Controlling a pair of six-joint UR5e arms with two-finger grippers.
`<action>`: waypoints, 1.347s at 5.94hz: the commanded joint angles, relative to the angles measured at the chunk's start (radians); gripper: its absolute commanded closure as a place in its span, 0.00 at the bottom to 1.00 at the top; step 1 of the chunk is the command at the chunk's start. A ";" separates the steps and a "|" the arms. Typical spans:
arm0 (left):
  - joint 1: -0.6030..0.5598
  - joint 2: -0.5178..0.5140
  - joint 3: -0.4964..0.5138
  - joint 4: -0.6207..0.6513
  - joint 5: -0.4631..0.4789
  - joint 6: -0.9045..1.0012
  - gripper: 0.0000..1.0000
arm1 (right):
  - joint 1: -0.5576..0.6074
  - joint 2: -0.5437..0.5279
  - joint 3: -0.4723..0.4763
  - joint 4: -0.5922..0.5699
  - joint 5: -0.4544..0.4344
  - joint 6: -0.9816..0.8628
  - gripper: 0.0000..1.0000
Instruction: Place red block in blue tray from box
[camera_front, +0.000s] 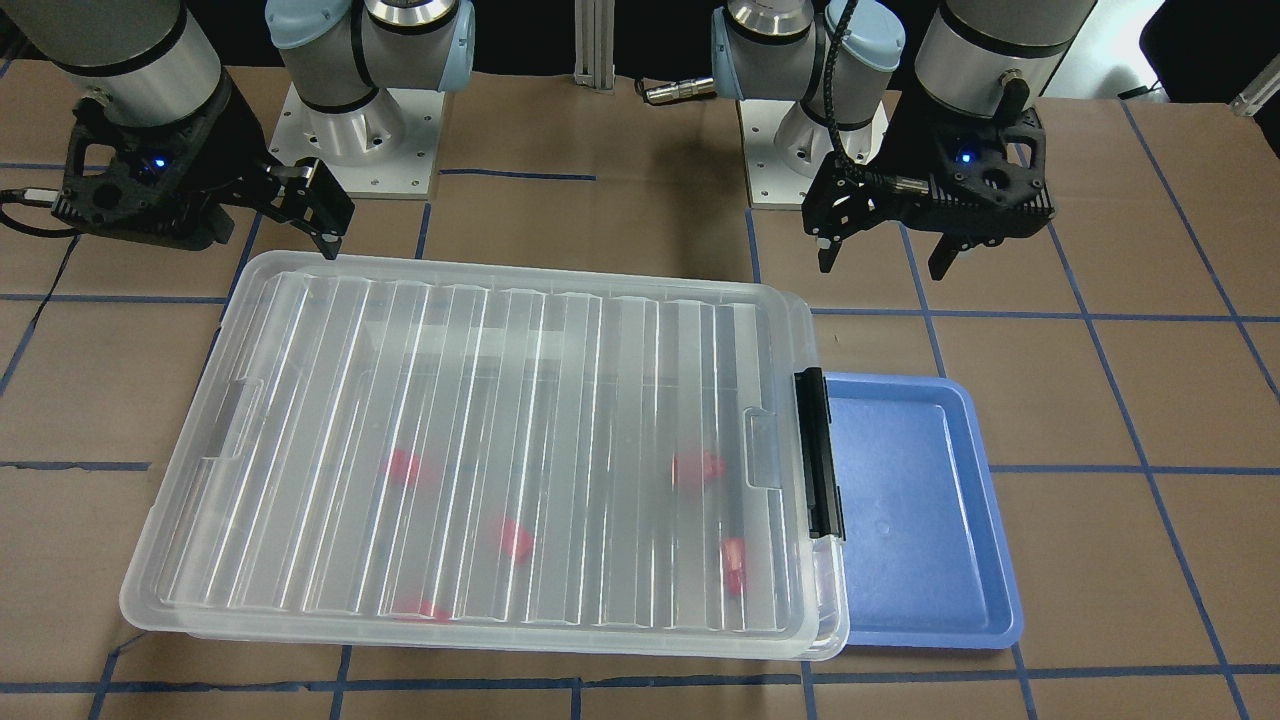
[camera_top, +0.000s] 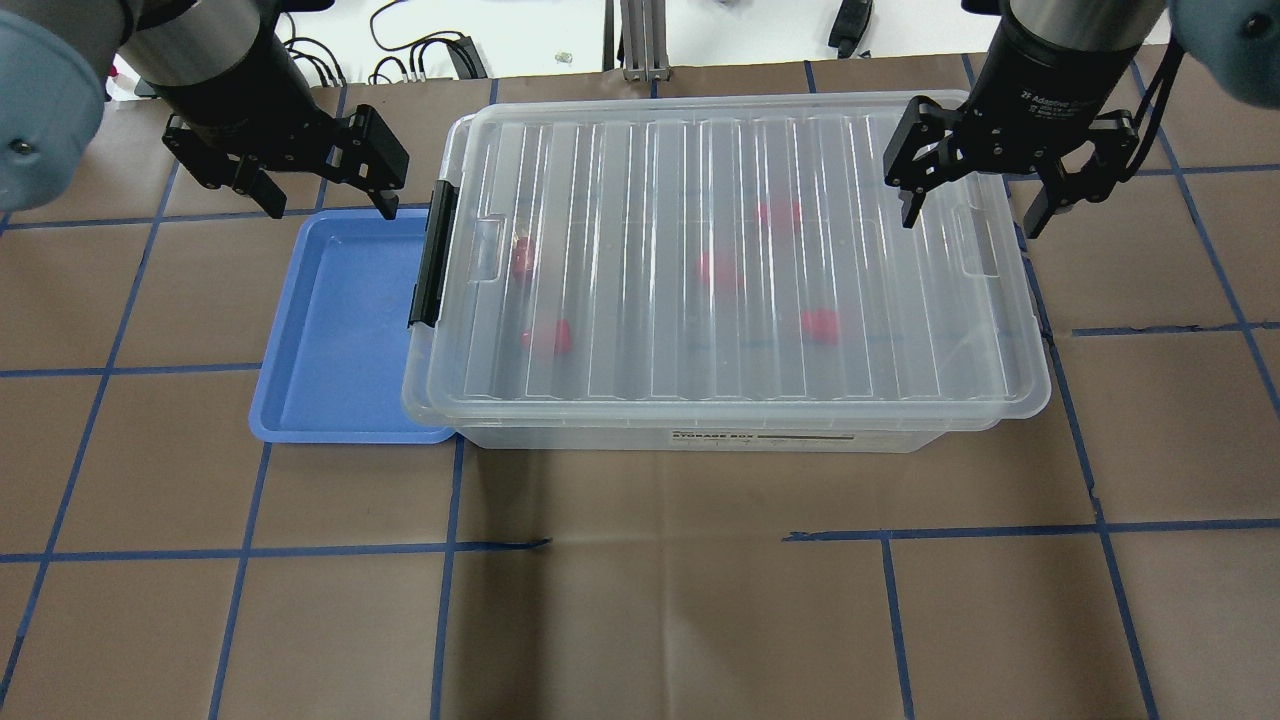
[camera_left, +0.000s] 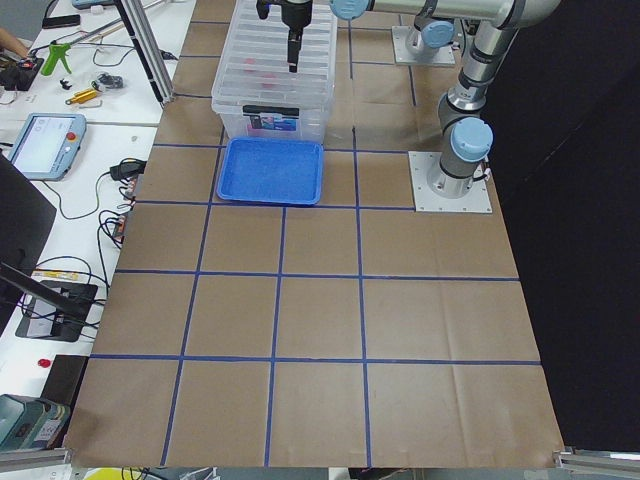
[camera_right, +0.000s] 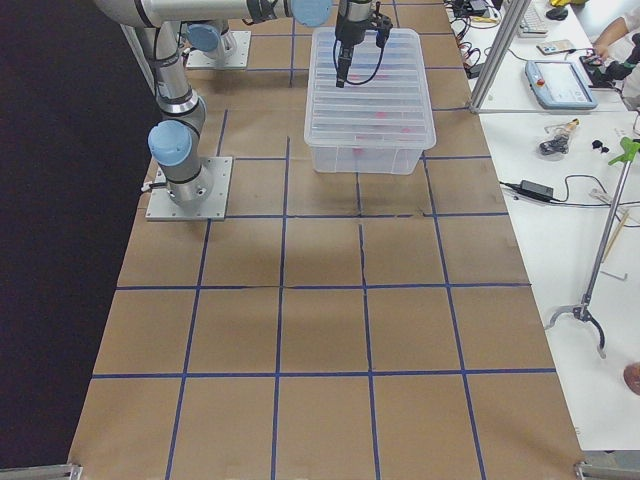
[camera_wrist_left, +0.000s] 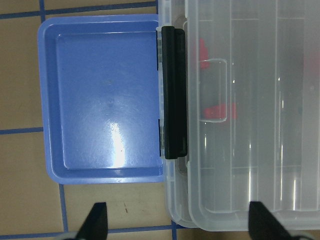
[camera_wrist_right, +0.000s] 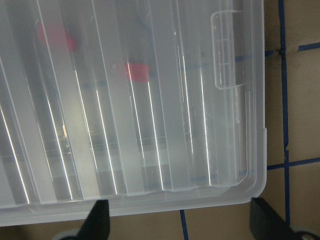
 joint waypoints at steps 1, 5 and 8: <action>0.000 0.000 0.000 0.000 0.000 0.000 0.02 | 0.003 -0.002 0.000 -0.001 0.000 0.001 0.00; 0.002 0.000 0.000 0.000 -0.003 0.000 0.02 | -0.003 0.014 0.000 -0.013 -0.001 -0.024 0.00; 0.002 0.000 0.000 0.000 -0.002 0.000 0.02 | -0.160 0.069 0.082 -0.144 0.004 -0.200 0.00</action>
